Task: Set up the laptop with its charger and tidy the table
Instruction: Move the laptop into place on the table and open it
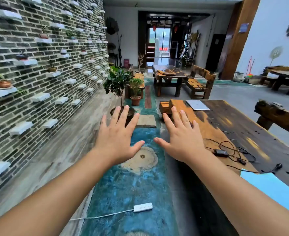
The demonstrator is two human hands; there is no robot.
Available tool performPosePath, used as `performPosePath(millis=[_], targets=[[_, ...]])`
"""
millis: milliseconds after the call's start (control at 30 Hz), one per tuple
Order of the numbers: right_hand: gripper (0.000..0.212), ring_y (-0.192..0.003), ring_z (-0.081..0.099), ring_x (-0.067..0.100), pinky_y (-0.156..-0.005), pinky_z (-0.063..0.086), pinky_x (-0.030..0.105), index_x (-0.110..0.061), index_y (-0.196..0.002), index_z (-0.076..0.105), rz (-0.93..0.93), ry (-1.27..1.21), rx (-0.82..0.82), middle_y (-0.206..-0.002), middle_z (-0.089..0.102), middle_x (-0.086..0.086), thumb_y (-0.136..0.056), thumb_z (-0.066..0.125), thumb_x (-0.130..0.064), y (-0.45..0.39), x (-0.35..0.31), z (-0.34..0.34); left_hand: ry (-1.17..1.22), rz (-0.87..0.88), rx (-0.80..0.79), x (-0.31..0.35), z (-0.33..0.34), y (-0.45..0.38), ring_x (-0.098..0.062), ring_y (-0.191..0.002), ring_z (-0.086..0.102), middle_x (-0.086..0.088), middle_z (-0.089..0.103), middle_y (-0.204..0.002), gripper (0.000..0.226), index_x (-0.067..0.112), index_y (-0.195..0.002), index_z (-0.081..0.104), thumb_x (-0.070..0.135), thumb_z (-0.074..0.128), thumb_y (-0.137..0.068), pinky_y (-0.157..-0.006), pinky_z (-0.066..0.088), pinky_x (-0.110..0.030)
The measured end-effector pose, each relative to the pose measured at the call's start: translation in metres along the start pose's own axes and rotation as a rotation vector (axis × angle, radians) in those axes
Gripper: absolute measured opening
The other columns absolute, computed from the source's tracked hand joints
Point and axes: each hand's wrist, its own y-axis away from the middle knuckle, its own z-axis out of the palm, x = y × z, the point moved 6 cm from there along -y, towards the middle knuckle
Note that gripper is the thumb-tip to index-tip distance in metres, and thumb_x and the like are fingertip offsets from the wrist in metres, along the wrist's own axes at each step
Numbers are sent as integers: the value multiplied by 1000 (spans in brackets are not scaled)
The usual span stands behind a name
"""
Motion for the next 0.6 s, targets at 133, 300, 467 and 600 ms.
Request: performPosePath(millis=[133,300,467,600], targets=[[94,-152,-9,21,-118,10,55,-35,-155,-3,32,14,-77,-165,-13,-2,-77,10,-87,-27,-13,49,30,-3,-43,-26,46,-21,-27,-151,-8,-6,-9,-164,92,33,-154,-4,81,10,-77,-117,9,-60],[93,-152,-6,23,-118,13,55,-35,-155,-2,56,13,-121,-165,-13,1,-80,13,-86,-69,-35,97,100,-2,-80,-62,88,-58,-26,-151,-9,-5,-8,-165,92,33,-154,-3,80,11,-76,-117,7,-59],[93,-152,-8,23,-117,13,55,-35,-155,-3,52,-9,-159,-165,-13,1,-80,13,-86,-111,-61,134,106,0,-153,-96,131,-83,-27,-151,-9,-5,-8,-165,91,34,-155,-2,80,15,-78,-117,6,-59],[93,-152,-10,22,-118,12,56,-35,-155,-5,65,-21,-203,-164,-16,0,-79,13,-86,-139,-64,163,99,-4,-180,-116,159,-105,-26,-151,-8,-4,-8,-165,92,36,-154,-2,81,10,-75,-117,5,-58]])
